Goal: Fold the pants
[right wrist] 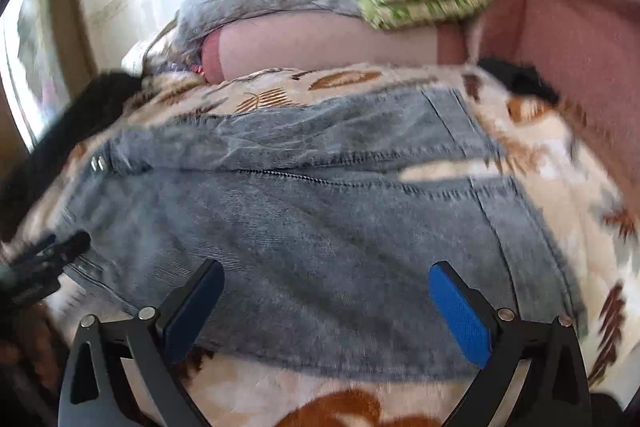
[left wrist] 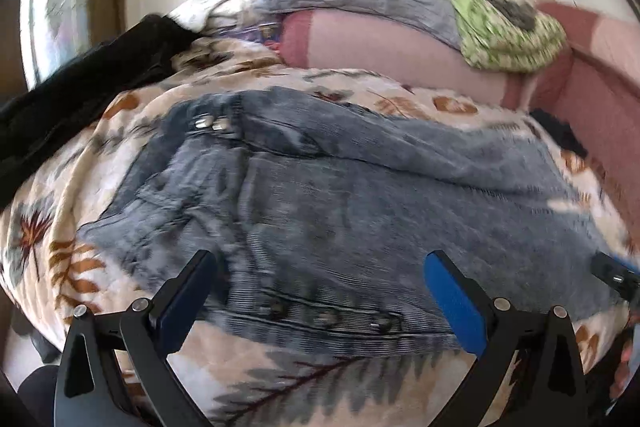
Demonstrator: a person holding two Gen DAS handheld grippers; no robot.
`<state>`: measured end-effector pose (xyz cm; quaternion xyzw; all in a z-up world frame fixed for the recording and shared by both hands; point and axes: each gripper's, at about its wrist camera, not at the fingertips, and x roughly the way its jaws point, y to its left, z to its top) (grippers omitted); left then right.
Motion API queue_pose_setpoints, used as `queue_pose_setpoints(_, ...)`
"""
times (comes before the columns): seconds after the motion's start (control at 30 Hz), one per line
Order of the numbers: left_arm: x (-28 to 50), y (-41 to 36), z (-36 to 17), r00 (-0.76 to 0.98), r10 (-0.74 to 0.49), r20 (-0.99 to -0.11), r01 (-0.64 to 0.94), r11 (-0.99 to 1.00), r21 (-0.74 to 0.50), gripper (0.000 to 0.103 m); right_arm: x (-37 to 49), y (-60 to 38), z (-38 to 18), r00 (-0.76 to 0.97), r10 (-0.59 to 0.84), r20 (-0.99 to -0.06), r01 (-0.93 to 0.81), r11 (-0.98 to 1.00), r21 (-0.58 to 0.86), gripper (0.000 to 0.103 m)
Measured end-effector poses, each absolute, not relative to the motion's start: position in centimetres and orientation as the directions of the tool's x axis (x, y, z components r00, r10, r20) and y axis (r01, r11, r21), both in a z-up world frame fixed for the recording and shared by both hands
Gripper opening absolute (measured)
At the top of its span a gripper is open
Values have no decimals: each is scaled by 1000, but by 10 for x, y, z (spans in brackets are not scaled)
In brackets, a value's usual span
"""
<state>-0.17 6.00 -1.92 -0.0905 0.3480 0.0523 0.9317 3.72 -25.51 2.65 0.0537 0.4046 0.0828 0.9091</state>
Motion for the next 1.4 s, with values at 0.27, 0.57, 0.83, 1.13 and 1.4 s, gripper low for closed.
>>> queue_pose_setpoints(0.27,-7,145,-38,657,68,-751,-423,858,-292,103,8,-381,4,554,338,-760,274,789,551,103)
queue_pose_setpoints(0.57,3,168,-53,589,100,-802,-540,788,-297,103,20,-435,-2,584,345,-735,422,644,638,101)
queue_pose_setpoints(0.83,22,162,-57,521,172,-836,-546,820,-172,103,35,-443,3,536,234,-811,433,748,502,48)
queue_pose_setpoints(1.13,28,163,-57,490,233,-840,-545,834,-86,67,40,-411,38,538,62,-841,287,924,252,18)
queue_pose_setpoints(1.4,33,171,-54,528,189,-828,-511,850,-131,35,58,-382,106,663,-47,-747,166,982,85,16)
